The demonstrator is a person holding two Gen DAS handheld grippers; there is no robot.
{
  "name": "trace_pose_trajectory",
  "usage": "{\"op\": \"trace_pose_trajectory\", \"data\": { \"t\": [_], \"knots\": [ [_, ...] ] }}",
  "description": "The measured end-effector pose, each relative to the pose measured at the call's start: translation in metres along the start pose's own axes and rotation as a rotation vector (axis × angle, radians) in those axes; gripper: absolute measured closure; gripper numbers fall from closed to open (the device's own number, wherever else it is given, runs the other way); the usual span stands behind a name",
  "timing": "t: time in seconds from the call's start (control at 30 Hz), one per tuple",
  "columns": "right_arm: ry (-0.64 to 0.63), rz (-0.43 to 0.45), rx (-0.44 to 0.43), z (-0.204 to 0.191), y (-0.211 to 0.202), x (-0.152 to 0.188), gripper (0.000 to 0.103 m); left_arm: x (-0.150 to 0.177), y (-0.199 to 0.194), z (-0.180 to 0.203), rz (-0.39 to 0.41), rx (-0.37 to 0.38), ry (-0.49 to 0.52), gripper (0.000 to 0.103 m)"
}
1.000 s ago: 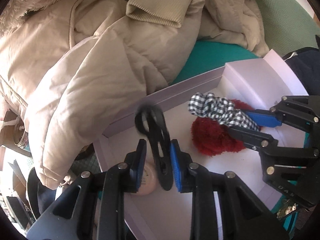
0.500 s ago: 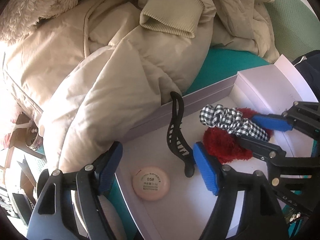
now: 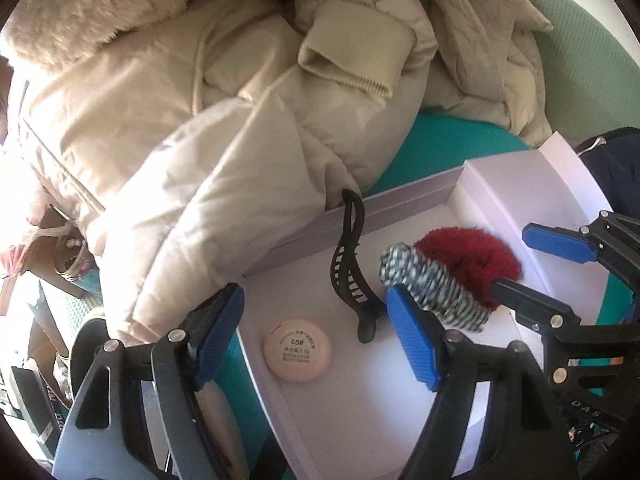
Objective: Organize objects
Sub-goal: 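Open the left gripper releasing the claw clip while the right opens releasing the scrunchie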
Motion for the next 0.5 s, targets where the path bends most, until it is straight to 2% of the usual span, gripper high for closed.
{"op": "trace_pose_trajectory", "data": {
  "t": [0.13, 0.5],
  "knots": [
    [0.001, 0.021, 0.008, -0.003, -0.015, -0.005, 0.058, -0.011, -0.013, -0.002, 0.026, -0.031, -0.006, 0.030],
    [0.005, 0.090, 0.028, -0.009, -0.065, -0.016, 0.058, -0.012, -0.070, -0.011, 0.074, -0.007, -0.040, 0.030]
  ]
}}
Point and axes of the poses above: each gripper's, at about its wrist camera, not at the fingertips, and y roughly the way its jaws point, z to its right, x to its underside, the point moved 9 cm from there along y, roughly the way its jaws point, and after that the axes turned 1 degree about y, right-handed, at the moved point
